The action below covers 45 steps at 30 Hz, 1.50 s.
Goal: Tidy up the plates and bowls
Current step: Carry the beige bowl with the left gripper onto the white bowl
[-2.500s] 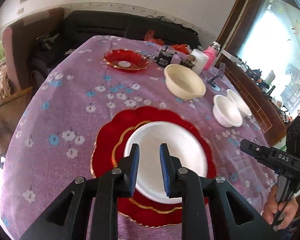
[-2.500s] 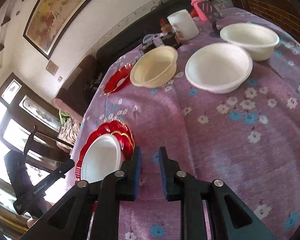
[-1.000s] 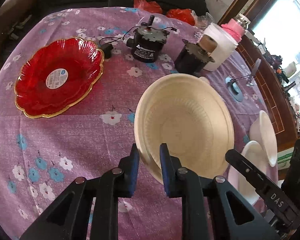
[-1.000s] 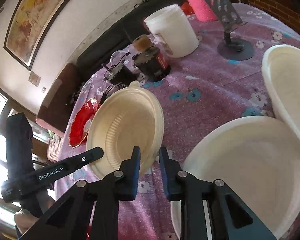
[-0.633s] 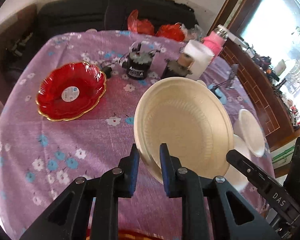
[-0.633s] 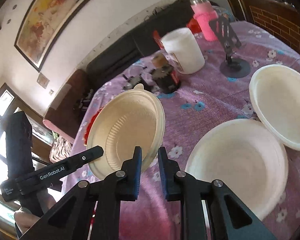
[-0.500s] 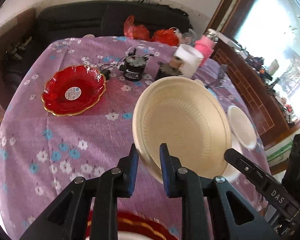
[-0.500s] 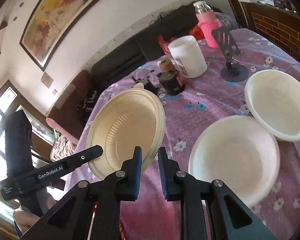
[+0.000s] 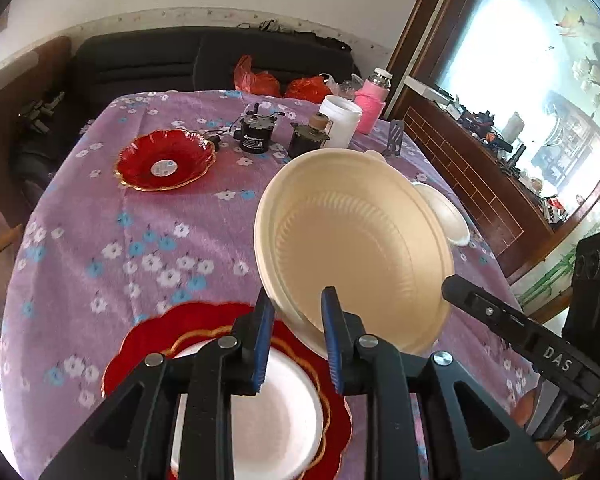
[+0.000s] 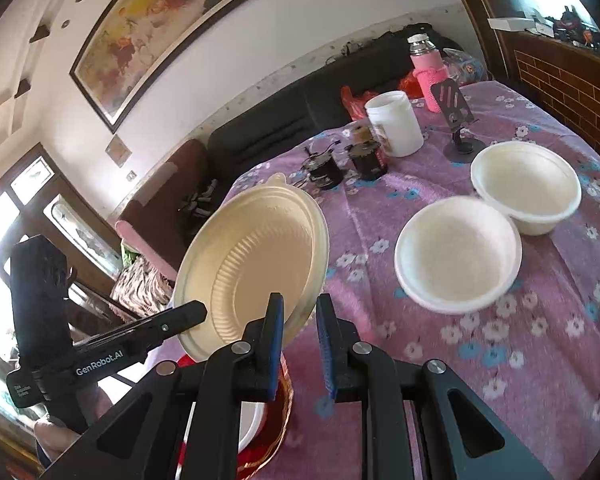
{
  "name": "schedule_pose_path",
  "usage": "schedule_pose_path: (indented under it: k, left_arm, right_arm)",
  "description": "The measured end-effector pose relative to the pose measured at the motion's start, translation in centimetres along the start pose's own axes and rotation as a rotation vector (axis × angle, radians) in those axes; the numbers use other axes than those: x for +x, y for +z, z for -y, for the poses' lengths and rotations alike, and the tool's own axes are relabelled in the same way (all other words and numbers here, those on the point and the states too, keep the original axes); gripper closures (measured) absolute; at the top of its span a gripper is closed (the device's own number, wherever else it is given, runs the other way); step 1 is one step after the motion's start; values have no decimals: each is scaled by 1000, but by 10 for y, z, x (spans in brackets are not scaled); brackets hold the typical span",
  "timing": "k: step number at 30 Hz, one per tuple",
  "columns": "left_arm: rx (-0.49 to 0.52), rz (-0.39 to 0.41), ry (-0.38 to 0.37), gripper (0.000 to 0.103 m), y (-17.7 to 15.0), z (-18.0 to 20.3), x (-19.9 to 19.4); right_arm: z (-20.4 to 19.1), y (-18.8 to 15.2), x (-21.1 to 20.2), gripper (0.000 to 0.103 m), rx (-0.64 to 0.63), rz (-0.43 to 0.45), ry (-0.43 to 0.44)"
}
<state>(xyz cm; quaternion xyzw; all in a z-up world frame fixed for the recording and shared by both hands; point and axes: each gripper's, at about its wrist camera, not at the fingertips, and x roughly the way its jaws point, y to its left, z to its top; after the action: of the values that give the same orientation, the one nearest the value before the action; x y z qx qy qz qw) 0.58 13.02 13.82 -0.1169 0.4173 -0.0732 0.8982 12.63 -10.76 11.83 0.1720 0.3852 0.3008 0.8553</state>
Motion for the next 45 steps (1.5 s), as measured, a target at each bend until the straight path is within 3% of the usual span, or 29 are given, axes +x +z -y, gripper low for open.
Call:
schedule_pose_path:
  k: [9, 19, 27, 45]
  left_arm:
    - [-32, 32, -2, 81, -48, -23, -40]
    - [-106, 20, 4, 80, -93, -59, -53]
    - [-157, -8, 7, 80, -109, -79, -43]
    - [-172, -23, 10, 80, -110, -84, -35]
  right_arm:
    - [-25, -40, -7, 85, -35, -44, 40]
    - [-54, -74, 2, 84, -93, -108, 76]
    - [-57, -88, 18, 84, -99, -157, 83]
    - [-53, -93, 31, 84, -81, -192, 80]
